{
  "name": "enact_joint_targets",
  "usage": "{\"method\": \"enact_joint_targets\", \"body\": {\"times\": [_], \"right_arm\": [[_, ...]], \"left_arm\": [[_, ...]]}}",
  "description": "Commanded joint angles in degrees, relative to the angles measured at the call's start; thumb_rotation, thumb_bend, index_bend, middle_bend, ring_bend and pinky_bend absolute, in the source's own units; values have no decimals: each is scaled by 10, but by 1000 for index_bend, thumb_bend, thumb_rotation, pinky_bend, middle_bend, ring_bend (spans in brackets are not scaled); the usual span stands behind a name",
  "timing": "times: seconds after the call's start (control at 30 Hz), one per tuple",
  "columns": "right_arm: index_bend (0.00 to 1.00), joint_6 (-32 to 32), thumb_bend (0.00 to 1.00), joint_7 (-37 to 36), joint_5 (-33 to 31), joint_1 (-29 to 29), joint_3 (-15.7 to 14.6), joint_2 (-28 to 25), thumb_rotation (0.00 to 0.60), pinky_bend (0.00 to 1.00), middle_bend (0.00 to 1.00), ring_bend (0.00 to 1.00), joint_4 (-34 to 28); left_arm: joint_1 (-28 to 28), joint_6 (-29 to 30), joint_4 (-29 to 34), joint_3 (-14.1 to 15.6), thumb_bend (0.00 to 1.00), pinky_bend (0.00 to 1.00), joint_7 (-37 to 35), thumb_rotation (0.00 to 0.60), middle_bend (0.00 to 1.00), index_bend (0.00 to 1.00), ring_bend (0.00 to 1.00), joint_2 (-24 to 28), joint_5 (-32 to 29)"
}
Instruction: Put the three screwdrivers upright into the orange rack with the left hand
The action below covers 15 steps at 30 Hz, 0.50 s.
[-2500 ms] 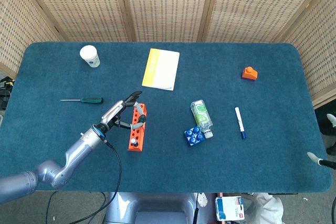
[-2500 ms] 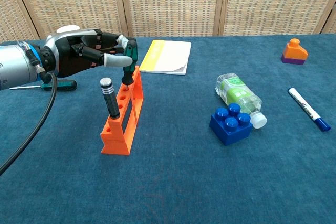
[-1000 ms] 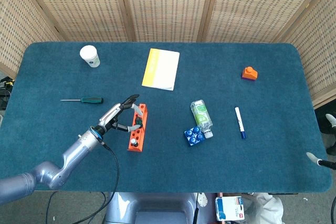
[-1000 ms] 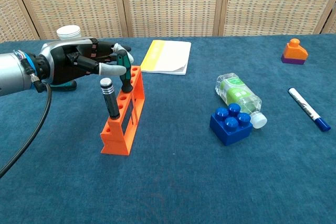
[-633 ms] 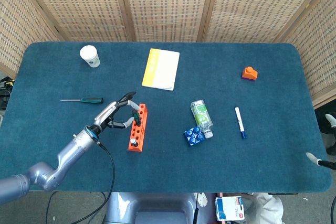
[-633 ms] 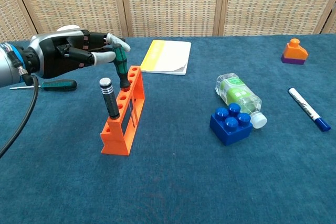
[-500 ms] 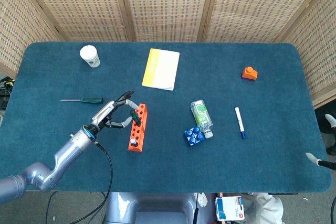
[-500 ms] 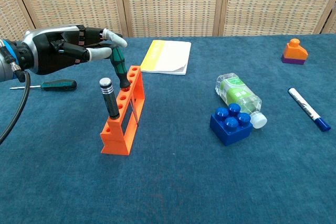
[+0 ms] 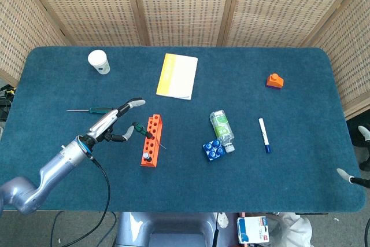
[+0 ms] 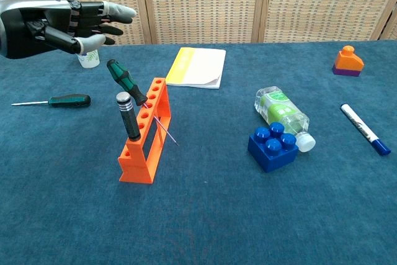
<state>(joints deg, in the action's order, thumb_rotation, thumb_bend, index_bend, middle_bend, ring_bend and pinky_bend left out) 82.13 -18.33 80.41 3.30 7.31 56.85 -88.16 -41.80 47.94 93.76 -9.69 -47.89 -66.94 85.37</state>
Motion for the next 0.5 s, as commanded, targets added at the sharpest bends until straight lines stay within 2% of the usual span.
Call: {"method": "enact_joint_targets", "body": {"times": [0.03, 0.07, 0.13, 0.2, 0.33, 0.4, 0.5], "right_arm": [[0, 2, 0, 0, 1, -1, 0, 0, 600, 0, 0, 0, -1], [0, 3, 0, -1, 2, -1, 0, -1, 600, 0, 0, 0, -1], [0, 6, 0, -3, 3, -3, -1, -1, 600, 0, 0, 0, -2], [0, 8, 0, -5, 4, -4, -1, -2, 600, 0, 0, 0, -2], [0, 11, 0, -9, 5, -5, -1, -3, 600, 0, 0, 0, -2], [0, 11, 0, -10, 6, -5, -1, -4, 600, 0, 0, 0, -3], [0, 13, 0, -12, 9, -6, -1, -4, 600, 0, 0, 0, -2]], "left_arm": [[1, -5, 50, -1, 644, 0, 29, 600, 0, 38, 0, 49, -15], [-1, -10, 56, 0, 689, 0, 31, 600, 0, 35, 0, 58, -19], [-8, -35, 67, 1, 881, 0, 26, 600, 0, 29, 0, 80, -28], [-14, -56, 76, 3, 984, 0, 17, 600, 0, 29, 0, 98, -33], [-16, -86, 96, 6, 1000, 0, -17, 600, 0, 7, 0, 130, -43], [-14, -85, 96, 5, 1000, 0, -41, 600, 0, 0, 0, 131, -42], [-7, -79, 80, 2, 1000, 0, -114, 600, 0, 0, 0, 117, -34]]}}
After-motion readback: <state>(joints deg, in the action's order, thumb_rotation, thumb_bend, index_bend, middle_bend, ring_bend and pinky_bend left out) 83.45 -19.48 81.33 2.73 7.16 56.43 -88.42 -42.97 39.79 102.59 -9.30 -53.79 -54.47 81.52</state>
